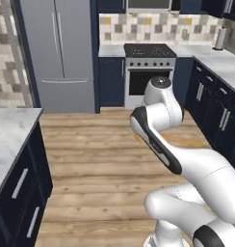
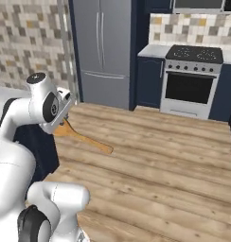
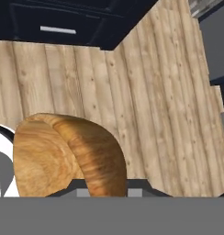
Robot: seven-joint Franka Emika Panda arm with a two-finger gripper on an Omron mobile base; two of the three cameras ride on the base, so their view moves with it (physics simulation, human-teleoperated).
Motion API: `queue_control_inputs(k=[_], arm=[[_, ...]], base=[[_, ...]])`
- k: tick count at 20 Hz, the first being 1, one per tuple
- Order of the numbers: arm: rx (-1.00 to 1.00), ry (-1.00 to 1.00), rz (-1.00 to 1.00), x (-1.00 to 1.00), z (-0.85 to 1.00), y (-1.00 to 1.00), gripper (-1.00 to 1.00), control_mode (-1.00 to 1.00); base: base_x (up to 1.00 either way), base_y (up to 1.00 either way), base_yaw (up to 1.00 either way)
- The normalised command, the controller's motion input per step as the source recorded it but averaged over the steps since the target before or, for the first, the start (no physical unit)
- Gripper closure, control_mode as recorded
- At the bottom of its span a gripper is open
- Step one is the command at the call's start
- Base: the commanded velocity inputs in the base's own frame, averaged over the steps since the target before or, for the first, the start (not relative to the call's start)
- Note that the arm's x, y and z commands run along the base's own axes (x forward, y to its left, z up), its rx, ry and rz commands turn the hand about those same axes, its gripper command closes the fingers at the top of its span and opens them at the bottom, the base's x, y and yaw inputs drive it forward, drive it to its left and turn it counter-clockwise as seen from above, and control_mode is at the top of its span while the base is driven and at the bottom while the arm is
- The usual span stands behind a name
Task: Organize the utensils by type. Pick up the wooden spoons from the counter and place them in the open cabinet. Then pick up the metallic utensils from the counter and place them in the open drawer.
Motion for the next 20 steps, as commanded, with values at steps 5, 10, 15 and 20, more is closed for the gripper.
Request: queue_control_inputs(k=[5,10,15,20], arm=[[0.00,0.00,0.00,0.00,0.00,0.00,1.00,1.00],[0.00,0.00,0.00,0.00,0.00,0.00,1.00,1.00],[0.00,0.00,0.00,0.00,0.00,0.00,1.00,1.00],[0.00,0.00,0.00,0.00,0.00,0.00,1.00,1.00]], base=[[0.93,-0.09,-0.05],[0.95,-0.16,-0.03],[0.94,-0.39,0.00],[0.86,-0.49,0.00]])
